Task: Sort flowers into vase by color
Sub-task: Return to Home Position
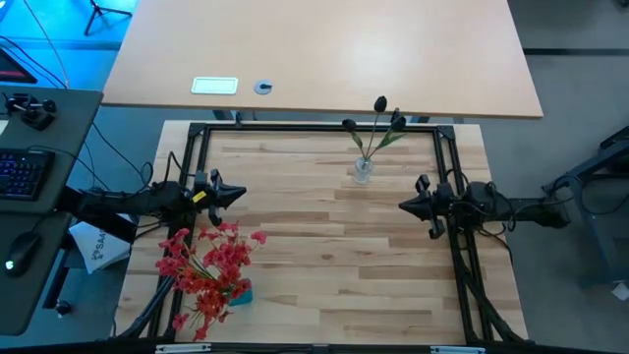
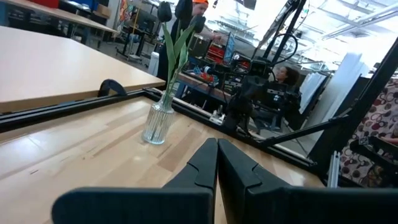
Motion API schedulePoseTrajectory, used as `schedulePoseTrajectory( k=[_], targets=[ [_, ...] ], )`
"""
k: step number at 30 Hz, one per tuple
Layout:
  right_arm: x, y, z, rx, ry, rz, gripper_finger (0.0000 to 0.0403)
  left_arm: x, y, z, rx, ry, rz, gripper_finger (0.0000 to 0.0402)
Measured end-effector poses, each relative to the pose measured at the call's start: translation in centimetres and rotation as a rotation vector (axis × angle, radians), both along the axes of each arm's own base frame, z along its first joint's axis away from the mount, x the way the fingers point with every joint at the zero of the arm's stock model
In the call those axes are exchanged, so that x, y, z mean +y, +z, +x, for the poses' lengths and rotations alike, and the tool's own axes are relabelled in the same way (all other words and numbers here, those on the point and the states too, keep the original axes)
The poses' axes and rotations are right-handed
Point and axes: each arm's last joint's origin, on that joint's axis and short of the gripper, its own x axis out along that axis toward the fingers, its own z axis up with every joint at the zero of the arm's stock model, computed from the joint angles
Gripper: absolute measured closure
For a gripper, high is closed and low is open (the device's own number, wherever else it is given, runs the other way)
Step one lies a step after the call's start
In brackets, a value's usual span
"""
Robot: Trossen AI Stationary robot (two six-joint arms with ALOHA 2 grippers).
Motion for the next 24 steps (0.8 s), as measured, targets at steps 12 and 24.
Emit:
schedulePoseTrajectory(
  k=[12, 24],
  targets=[
    [-0.01, -0.19, 0.13, 0.022, 0.000, 0.000, 0.0402, -0.01, -0.02, 0.02, 0.003, -0.002, 0.000, 0.0401],
    [-0.01, -0.40, 0.15, 0.043, 0.000, -0.001, 0.0402, -0.01, -0.02, 0.02, 0.002, -0.002, 0.000, 0.0401]
  ],
)
